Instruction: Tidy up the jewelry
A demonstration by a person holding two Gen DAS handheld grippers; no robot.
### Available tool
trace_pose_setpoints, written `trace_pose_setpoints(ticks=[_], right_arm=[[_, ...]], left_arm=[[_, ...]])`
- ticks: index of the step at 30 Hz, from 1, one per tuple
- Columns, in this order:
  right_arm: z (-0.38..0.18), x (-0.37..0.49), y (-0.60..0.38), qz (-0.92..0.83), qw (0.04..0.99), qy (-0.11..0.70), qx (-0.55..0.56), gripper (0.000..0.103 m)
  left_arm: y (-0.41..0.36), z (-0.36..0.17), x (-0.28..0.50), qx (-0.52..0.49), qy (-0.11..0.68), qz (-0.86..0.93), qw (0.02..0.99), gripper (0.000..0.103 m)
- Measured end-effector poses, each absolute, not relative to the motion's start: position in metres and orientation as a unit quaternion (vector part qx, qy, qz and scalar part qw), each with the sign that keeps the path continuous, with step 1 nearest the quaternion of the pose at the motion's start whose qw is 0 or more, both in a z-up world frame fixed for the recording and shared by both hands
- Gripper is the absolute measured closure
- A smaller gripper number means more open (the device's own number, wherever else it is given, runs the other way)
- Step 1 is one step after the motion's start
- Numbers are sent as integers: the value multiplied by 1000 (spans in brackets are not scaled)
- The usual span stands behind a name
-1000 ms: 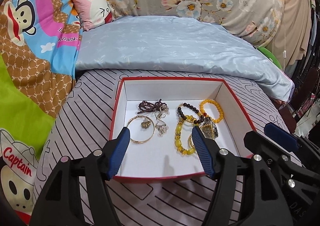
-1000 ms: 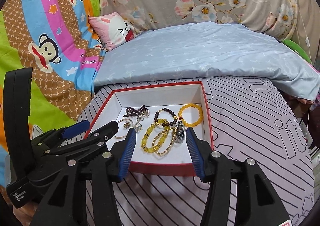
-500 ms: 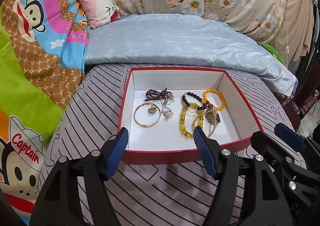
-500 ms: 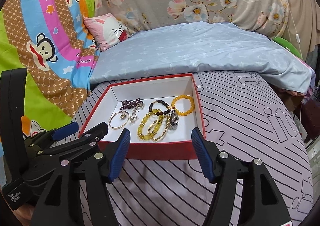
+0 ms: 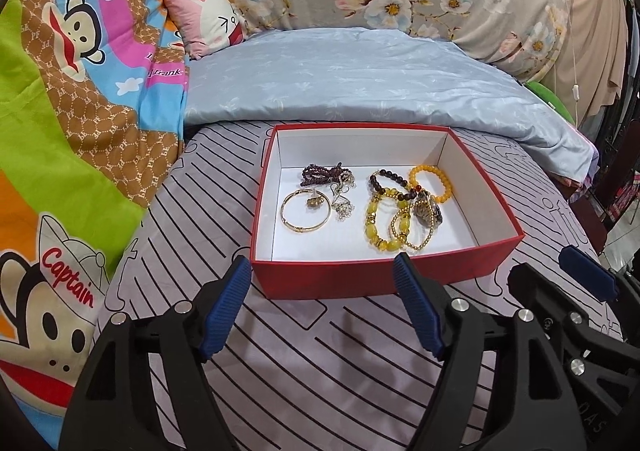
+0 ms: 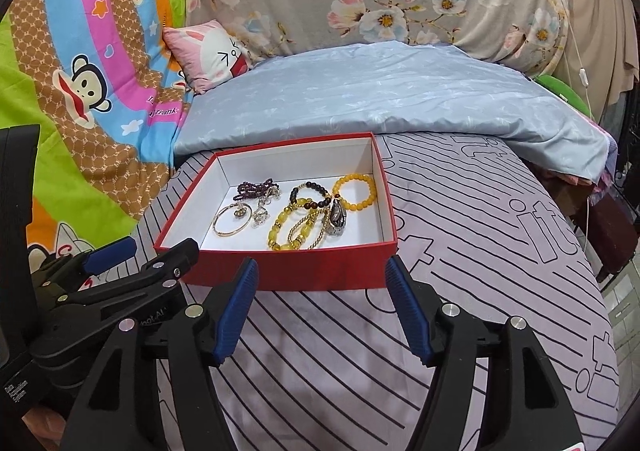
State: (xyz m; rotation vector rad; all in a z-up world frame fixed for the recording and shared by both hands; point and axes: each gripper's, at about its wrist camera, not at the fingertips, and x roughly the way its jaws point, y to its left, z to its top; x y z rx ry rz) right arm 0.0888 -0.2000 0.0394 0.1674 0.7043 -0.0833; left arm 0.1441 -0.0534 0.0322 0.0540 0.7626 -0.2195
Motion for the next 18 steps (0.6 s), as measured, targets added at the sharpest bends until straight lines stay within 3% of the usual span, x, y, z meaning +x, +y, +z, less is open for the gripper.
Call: trace_pose_setpoints(ticks=[18], right_arm=[[34,71,-199,-74,935,342,64,31]], left_arm=[[-54,28,128,36,363,-84,927,27]])
